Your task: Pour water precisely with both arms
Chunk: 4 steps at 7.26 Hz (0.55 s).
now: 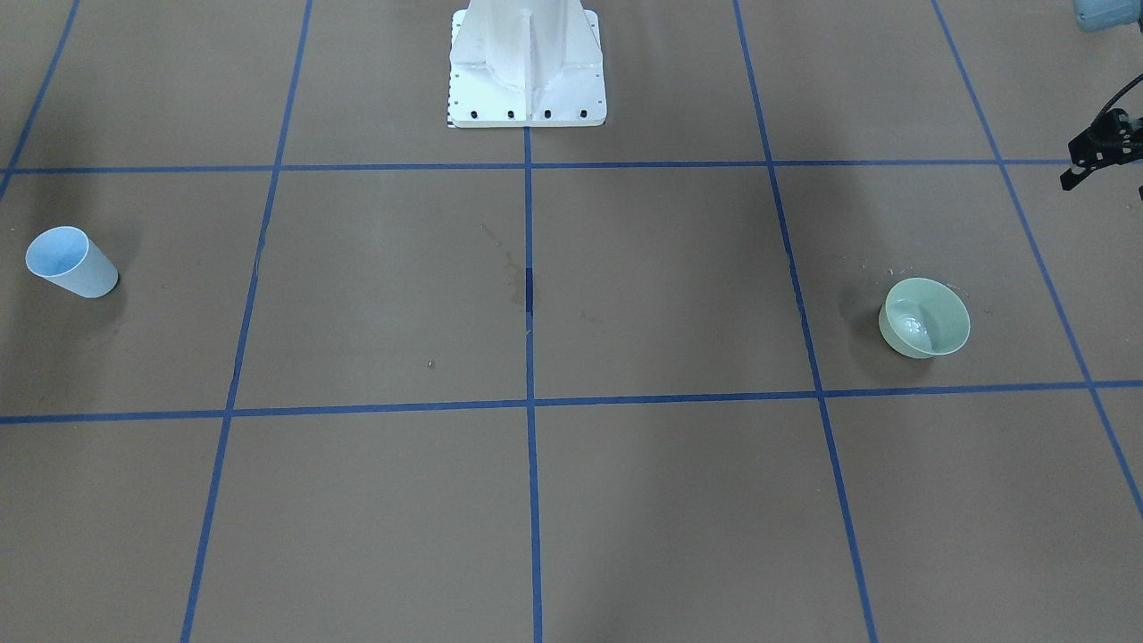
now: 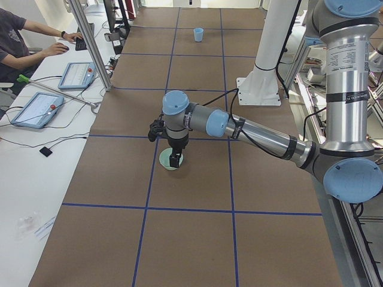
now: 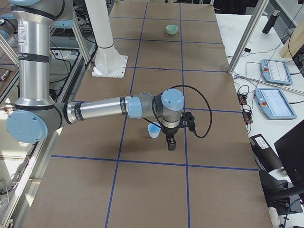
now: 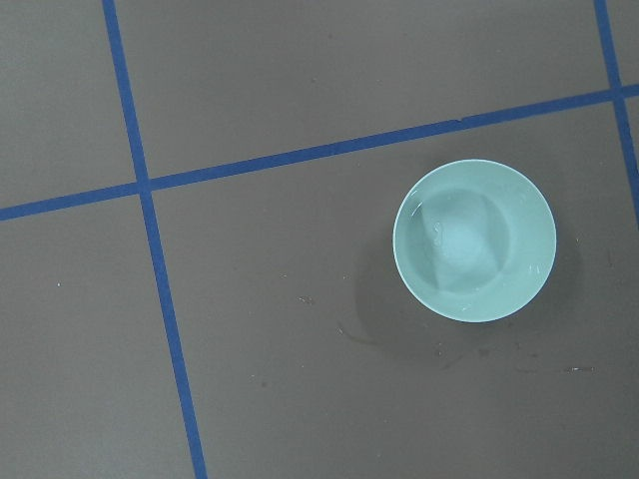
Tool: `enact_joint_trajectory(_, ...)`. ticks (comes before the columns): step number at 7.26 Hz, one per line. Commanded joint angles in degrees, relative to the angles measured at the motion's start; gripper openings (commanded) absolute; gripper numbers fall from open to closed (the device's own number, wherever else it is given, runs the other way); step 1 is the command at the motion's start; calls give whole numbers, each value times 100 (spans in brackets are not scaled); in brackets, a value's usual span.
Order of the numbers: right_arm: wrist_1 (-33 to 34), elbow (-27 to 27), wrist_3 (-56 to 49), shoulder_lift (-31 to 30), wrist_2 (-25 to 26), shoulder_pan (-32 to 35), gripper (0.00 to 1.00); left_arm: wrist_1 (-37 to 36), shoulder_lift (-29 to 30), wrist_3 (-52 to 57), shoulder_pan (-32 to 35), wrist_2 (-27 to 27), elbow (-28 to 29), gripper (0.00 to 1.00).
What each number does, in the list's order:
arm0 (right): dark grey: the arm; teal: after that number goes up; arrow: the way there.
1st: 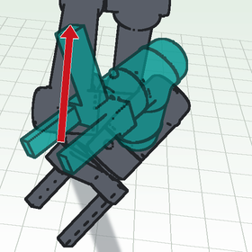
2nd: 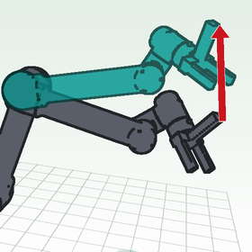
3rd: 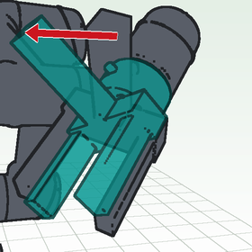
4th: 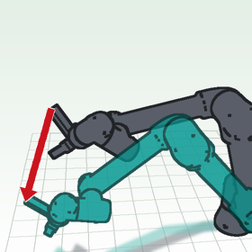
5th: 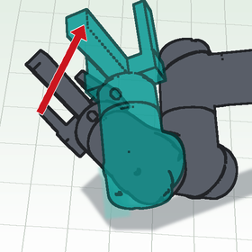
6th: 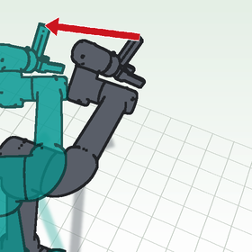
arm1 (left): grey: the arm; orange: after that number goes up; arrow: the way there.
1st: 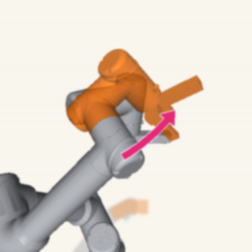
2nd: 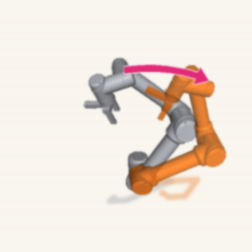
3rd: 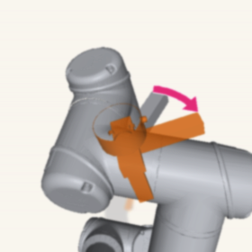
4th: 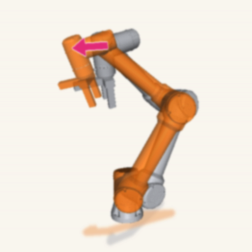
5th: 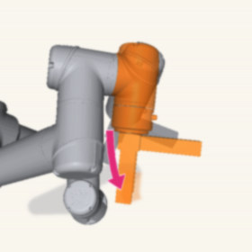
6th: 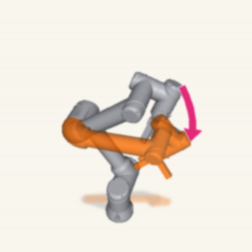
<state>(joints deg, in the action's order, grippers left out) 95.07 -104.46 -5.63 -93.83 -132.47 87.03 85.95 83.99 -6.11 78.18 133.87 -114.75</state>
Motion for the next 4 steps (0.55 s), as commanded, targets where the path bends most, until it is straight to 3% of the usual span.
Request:
enact_joint_trajectory(1,-24,-4,9,-39,-7,-2,99,106,-50,40,4,34,-38,100)
enact_joint_trajectory(4,-15,5,18,-83,-24,7,99,124,-50,-136,-31,34,32,100)
